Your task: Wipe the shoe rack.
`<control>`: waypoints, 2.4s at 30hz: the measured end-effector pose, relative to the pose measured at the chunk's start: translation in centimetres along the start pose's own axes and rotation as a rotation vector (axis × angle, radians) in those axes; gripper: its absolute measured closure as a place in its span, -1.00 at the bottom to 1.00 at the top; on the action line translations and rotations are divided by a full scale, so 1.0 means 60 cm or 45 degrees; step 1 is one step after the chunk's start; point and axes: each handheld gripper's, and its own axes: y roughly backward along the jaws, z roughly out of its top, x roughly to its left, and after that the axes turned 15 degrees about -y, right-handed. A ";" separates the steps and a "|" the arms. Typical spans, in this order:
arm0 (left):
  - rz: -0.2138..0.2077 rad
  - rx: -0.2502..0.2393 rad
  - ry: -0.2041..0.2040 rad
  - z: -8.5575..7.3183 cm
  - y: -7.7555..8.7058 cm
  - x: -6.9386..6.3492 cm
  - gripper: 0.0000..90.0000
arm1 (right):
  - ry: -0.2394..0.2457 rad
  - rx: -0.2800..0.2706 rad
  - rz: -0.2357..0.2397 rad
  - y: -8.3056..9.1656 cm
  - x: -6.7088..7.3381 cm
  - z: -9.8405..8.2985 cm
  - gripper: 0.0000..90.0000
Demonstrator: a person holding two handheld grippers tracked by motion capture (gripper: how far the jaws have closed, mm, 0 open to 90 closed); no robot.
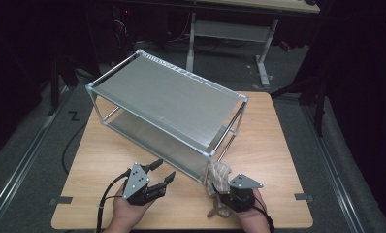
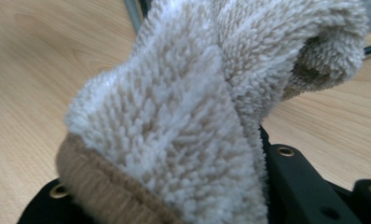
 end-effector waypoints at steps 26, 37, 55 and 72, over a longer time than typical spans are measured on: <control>-0.112 0.034 -0.019 -0.042 -0.008 -0.025 -0.08 | 0.139 -0.022 0.135 0.004 0.072 0.001 0.49; -0.099 0.052 -0.005 -0.048 0.006 -0.026 -0.07 | 0.072 -0.172 0.053 0.015 0.042 0.026 0.49; 0.032 0.101 0.044 -0.071 0.076 -0.024 -0.07 | 0.018 -0.202 -0.051 -0.070 0.004 0.097 0.50; -0.060 0.059 0.023 -0.051 0.061 -0.050 -0.01 | -0.001 0.057 -0.097 -0.124 -0.006 0.078 0.54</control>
